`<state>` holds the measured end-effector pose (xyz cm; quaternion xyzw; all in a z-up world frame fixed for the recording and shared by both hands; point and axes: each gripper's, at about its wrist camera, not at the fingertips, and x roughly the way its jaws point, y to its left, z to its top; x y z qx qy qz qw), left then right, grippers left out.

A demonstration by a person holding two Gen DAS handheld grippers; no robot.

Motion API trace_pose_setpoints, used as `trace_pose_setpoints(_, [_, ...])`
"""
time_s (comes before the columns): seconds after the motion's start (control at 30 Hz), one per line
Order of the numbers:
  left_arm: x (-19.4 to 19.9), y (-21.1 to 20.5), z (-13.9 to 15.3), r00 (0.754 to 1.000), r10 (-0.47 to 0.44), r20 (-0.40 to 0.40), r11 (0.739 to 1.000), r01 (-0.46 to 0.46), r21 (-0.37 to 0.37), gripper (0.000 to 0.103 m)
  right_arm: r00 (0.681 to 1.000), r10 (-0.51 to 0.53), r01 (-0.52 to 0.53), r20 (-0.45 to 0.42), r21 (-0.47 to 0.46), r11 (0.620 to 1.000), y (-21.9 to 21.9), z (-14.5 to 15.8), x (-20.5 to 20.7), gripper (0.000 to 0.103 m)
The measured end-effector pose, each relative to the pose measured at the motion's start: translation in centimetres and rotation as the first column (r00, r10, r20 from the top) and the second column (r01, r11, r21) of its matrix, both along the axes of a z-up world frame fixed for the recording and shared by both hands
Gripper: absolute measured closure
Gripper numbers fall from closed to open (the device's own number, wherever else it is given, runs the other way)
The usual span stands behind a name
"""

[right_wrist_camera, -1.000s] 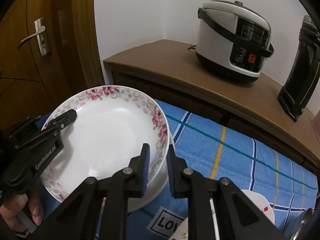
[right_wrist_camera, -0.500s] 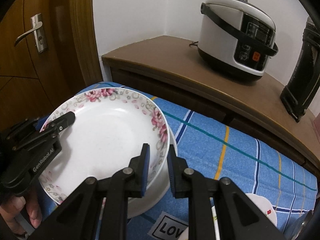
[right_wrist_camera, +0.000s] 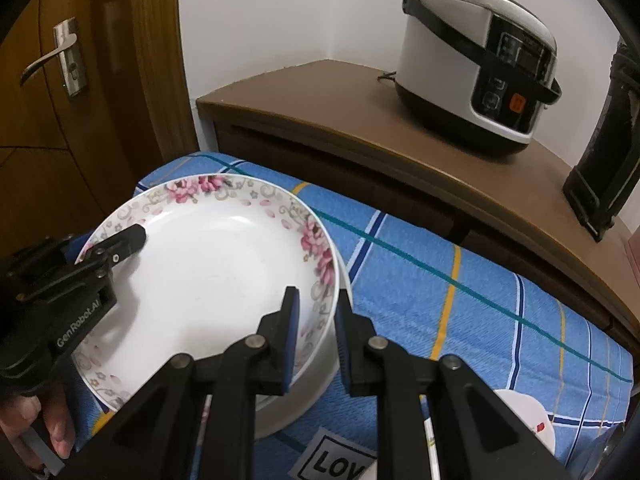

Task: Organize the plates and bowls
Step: 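Lower the pink-floral plate onto the grey plate with both grippers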

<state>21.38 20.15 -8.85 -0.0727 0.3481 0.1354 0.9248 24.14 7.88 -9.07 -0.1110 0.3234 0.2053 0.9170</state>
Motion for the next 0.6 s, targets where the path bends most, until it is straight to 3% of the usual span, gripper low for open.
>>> trace_pose_setpoints(0.6, [0.72,0.48,-0.87,0.999,-0.018,-0.04,0.999,0.017,-0.034,0.077,1.0,-0.008,0.008,-0.017,-0.018,1.0,0.45,-0.41,0.7,0.085])
